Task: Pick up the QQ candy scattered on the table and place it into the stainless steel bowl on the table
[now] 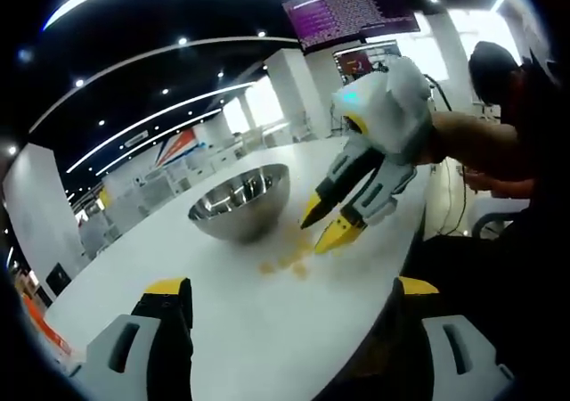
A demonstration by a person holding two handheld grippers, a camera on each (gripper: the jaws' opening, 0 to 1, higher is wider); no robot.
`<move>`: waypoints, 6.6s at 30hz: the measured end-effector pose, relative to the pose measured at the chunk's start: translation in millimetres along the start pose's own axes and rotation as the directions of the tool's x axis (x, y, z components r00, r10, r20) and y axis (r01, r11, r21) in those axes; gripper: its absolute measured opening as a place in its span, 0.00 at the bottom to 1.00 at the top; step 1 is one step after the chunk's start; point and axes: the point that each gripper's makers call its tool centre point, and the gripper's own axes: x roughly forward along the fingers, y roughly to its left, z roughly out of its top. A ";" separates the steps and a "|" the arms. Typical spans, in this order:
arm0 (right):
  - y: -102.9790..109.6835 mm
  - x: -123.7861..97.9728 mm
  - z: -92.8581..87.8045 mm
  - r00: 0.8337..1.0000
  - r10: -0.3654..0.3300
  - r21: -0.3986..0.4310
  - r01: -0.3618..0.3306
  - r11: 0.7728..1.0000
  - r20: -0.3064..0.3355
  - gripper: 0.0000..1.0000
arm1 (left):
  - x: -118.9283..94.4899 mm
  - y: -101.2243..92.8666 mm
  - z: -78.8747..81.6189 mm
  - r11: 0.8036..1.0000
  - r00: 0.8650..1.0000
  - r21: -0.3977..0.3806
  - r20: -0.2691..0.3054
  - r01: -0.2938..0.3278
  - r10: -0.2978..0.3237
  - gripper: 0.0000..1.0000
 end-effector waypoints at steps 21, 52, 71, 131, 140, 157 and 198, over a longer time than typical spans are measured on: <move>4.2 12.8 -14.7 0.999 -0.029 0.151 0.024 0.988 0.035 0.13 | 3.9 3.9 14.5 1.000 0.999 0.003 0.052 0.010 -0.011 0.93; -0.8 13.2 -18.5 0.997 -0.038 0.234 0.021 0.972 0.067 0.06 | 33.5 29.2 21.0 0.997 0.994 -0.024 0.087 0.069 -0.067 0.91; -1.7 -12.1 11.9 0.990 -0.036 0.241 0.002 0.971 0.137 0.05 | 40.5 37.1 19.6 0.998 0.994 -0.027 0.090 0.062 -0.059 0.91; -48.5 -146.2 225.1 0.825 -0.089 -0.025 0.124 0.992 0.558 0.05 | 44.1 39.5 13.1 0.996 0.993 -0.014 0.080 0.083 -0.082 0.92; -90.4 -138.0 245.3 0.813 -0.140 -0.005 0.173 0.985 0.565 0.05 | 42.9 39.7 19.1 0.997 0.993 -0.016 0.097 0.075 -0.073 0.92; -154.9 -7.5 147.6 0.935 -0.215 0.126 0.186 0.974 0.281 0.05 | 36.5 44.7 16.2 0.999 0.996 -0.023 0.077 0.049 -0.047 0.92; -145.6 26.4 79.6 0.961 -0.215 0.180 0.184 0.966 0.173 0.24 | 27.2 47.5 15.0 0.999 0.997 -0.017 0.067 0.031 -0.029 0.92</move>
